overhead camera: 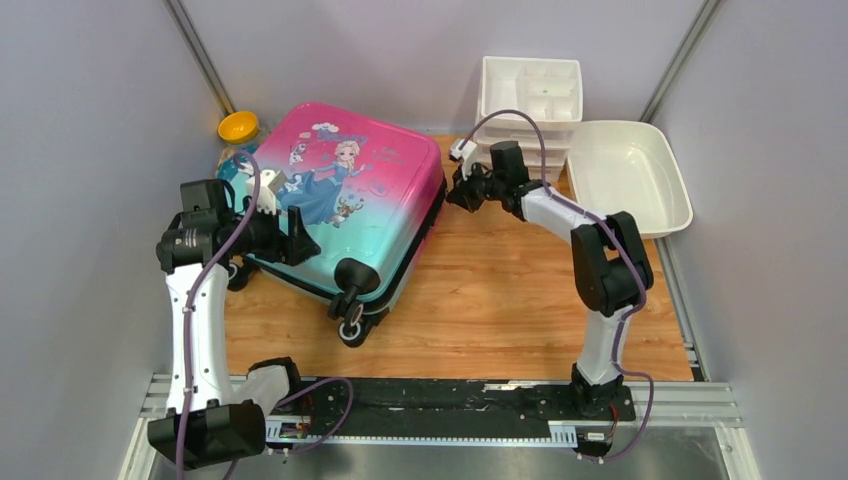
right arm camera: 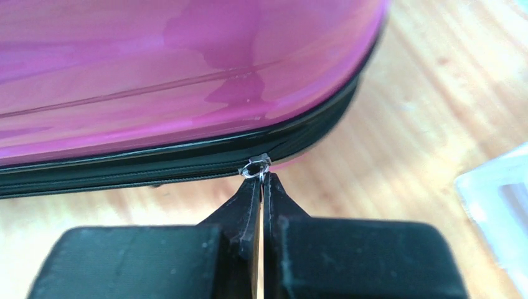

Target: Open, take out, and arrange the luggage

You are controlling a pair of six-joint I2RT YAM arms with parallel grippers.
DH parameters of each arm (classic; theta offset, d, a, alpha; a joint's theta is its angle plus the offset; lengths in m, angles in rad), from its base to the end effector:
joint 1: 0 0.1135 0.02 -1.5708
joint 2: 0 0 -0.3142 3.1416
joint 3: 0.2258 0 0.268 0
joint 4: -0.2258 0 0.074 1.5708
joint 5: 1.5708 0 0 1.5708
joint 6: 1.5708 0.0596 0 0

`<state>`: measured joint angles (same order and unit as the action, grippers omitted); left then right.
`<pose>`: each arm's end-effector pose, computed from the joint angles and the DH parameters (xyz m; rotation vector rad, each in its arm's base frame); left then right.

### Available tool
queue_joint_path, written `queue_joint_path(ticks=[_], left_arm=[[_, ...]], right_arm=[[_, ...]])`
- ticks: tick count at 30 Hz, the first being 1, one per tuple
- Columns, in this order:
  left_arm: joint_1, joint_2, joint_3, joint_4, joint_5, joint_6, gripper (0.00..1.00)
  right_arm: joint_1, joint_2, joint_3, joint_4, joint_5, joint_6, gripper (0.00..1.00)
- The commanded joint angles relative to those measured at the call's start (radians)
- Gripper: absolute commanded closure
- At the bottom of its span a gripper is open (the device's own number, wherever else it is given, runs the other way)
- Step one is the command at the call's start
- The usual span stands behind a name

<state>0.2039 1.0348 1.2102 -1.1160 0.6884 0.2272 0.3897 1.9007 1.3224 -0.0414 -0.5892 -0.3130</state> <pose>0.1810 -0.0012 0.3913 0.2974 2.3110 -0.6491 0.4258 0.2107 0.2465 -1.0429 1.8806 0.6862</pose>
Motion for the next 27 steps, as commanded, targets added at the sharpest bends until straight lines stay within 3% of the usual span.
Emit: queue_joint_path(ticks=[1,14,17,24,27], left_arm=[[0.045,0.148,-0.046,-0.011,-0.225,0.006,0.15],[0.048,0.344,0.038,0.010,-0.282,0.050,0.15],[0.063,0.389,0.072,0.015,-0.302,0.060,0.15],[0.091,0.476,0.121,0.047,-0.368,0.072,0.18],[0.091,0.496,0.137,0.064,-0.371,0.077,0.18]], right_arm=[[-0.084,0.093,0.202,0.098,-0.021,-0.136,1.00],[-0.123,0.320,0.474,0.181,-0.150,-0.343,1.00],[-0.135,0.327,0.515,0.109,-0.162,-0.392,1.00],[-0.161,0.314,0.587,-0.303,-0.181,-0.726,1.00],[-0.155,0.334,0.632,-0.316,-0.155,-0.744,1.00]])
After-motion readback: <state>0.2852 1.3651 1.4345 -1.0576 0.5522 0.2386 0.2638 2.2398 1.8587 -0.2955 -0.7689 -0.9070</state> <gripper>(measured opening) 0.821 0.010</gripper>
